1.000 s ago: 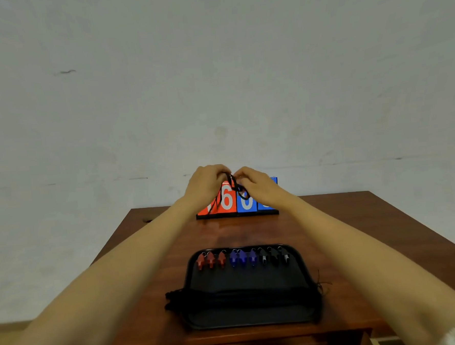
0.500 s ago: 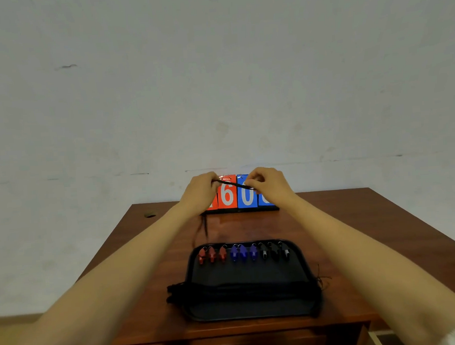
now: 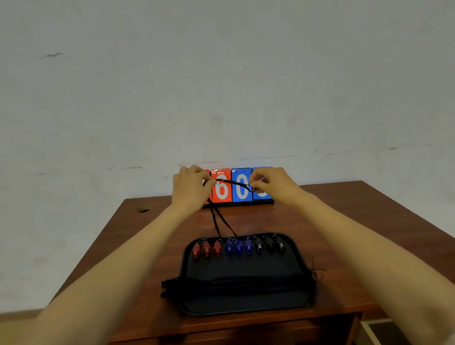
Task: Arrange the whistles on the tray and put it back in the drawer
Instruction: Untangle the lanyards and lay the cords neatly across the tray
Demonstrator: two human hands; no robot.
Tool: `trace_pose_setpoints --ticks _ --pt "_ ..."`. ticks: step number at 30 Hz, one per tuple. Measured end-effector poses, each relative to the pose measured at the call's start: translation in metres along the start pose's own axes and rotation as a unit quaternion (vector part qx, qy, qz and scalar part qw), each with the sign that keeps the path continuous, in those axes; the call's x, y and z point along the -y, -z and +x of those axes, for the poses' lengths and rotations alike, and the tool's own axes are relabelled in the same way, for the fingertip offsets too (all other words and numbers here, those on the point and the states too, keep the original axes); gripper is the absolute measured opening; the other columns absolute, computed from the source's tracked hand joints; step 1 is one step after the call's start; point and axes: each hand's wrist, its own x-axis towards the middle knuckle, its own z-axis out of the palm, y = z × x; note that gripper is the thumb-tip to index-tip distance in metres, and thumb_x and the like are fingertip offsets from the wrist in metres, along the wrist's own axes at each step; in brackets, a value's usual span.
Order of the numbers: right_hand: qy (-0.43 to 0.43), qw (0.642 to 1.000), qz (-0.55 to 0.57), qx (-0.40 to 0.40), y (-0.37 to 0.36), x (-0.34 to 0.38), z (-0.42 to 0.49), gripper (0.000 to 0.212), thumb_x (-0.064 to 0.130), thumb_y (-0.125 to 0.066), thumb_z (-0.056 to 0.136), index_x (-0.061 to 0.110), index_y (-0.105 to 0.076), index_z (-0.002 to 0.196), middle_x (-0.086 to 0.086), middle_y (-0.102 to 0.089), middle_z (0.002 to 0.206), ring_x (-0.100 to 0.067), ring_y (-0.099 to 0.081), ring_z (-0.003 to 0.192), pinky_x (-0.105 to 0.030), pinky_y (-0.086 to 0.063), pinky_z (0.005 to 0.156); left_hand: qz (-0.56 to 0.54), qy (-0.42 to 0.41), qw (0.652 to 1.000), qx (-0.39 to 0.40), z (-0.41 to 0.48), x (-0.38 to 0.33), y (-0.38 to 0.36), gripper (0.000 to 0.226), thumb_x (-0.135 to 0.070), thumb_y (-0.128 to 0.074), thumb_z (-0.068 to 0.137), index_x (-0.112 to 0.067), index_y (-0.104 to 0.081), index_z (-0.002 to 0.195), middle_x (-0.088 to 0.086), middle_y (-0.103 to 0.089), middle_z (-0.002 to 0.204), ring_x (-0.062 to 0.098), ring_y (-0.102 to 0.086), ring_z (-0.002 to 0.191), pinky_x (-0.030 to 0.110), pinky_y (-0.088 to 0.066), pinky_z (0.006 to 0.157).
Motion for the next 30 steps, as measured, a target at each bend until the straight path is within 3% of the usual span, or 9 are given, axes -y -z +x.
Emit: trace_pose_setpoints --ticks 2,6,9,11,14,18,22,26,30 --pt "0.000 1.000 -0.008 -0.021 -0.002 0.001 0.000 0.014 0.013 -0.046 0.098 0.006 -0.059 0.100 -0.002 -0.063 0.089 -0.016 -0.060 0.078 -0.033 -0.053 0.079 -0.066 0.008 0.997 0.039 -0.001 -0.004 -0.003 0.026 -0.026 -0.052 0.095 -0.005 -0.066 0.100 0.010 -0.059 0.119 0.025 -0.051 0.114 0.030 -0.039 0.089" --pt "-0.020 0.990 0.108 -0.086 -0.005 0.011 0.003 0.007 0.012 -0.044 0.098 0.010 -0.050 0.095 -0.003 -0.065 0.082 -0.015 -0.060 0.071 -0.013 -0.049 0.053 -0.241 0.074 0.953 0.170 -0.004 -0.016 -0.006 0.030 -0.022 -0.060 0.090 -0.012 -0.049 0.115 0.008 -0.058 0.111 0.015 -0.062 0.079 0.017 -0.044 0.061" --pt "0.011 0.993 0.095 -0.070 -0.006 0.020 0.002 0.007 0.019 -0.052 0.096 0.012 -0.054 0.094 -0.009 -0.069 0.087 -0.017 -0.061 0.071 -0.017 -0.047 0.059 -0.355 0.100 0.906 0.208 -0.001 -0.025 -0.006 0.057 -0.035 -0.067 0.085 -0.018 -0.039 0.131 0.005 -0.057 0.107 0.013 -0.055 0.068 0.018 -0.045 0.056" --pt "0.032 0.995 0.064 -0.063 -0.006 0.023 0.002 0.008 0.020 -0.054 0.095 0.013 -0.056 0.093 -0.006 -0.067 0.087 -0.015 -0.059 0.074 -0.011 -0.044 0.059 -0.390 0.088 0.896 0.196 0.001 -0.030 -0.004 0.036 -0.038 -0.060 0.089 -0.020 -0.052 0.119 0.005 -0.064 0.094 0.014 -0.051 0.058 0.021 -0.047 0.055" --pt "0.020 0.990 0.074 -0.117 -0.006 0.021 0.007 0.007 0.017 -0.051 0.096 0.011 -0.054 0.094 -0.006 -0.062 0.085 -0.012 -0.054 0.070 -0.008 -0.040 0.052 -0.278 0.039 0.945 0.169 0.004 -0.028 -0.003 0.023 -0.032 -0.053 0.094 -0.017 -0.068 0.103 0.001 -0.061 0.079 0.013 -0.051 0.065 0.017 -0.040 0.058" --pt "-0.011 0.979 0.126 -0.162 -0.002 0.017 0.011 0.008 0.014 -0.050 0.097 0.007 -0.053 0.098 -0.009 -0.062 0.087 -0.013 -0.057 0.066 -0.015 -0.048 0.058 -0.168 0.041 0.956 0.237 0.002 -0.019 -0.009 0.038 -0.034 -0.058 0.092 -0.010 -0.060 0.121 0.001 -0.058 0.092 0.014 -0.052 0.080 0.019 -0.040 0.066" --pt "0.037 0.981 0.163 -0.095 -0.003 0.030 0.006 0.003 0.013 -0.054 0.094 0.010 -0.054 0.092 -0.009 -0.066 0.088 -0.011 -0.059 0.067 -0.012 -0.049 0.059 -0.279 0.037 0.928 0.244 -0.001 -0.033 -0.011 0.067 -0.041 -0.063 0.086 -0.018 -0.033 0.141 -0.006 -0.045 0.121 0.015 -0.048 0.115 0.029 -0.040 0.096" --pt "0.078 0.979 0.147 -0.117 -0.002 0.042 0.006 0.004 0.014 -0.055 0.094 0.012 -0.055 0.090 -0.002 -0.066 0.085 -0.007 -0.057 0.076 -0.004 -0.041 0.062 -0.359 0.000 0.918 0.172 0.002 -0.047 -0.012 0.023 -0.027 -0.044 0.099 -0.012 -0.061 0.105 -0.005 -0.060 0.075 0.008 -0.058 0.073 0.033 -0.046 0.085" --pt "0.043 0.967 0.136 -0.211 0.007 0.034 0.011 0.004 0.013 -0.047 0.097 0.010 -0.049 0.095 0.010 -0.056 0.079 -0.003 -0.053 0.072 -0.005 -0.041 0.060 -0.348 0.004 0.926 0.146 0.002 -0.039 -0.010 0.029 -0.025 -0.038 0.101 -0.021 -0.059 0.082 -0.003 -0.041 0.060 0.011 -0.041 0.056 0.017 -0.040 0.055"
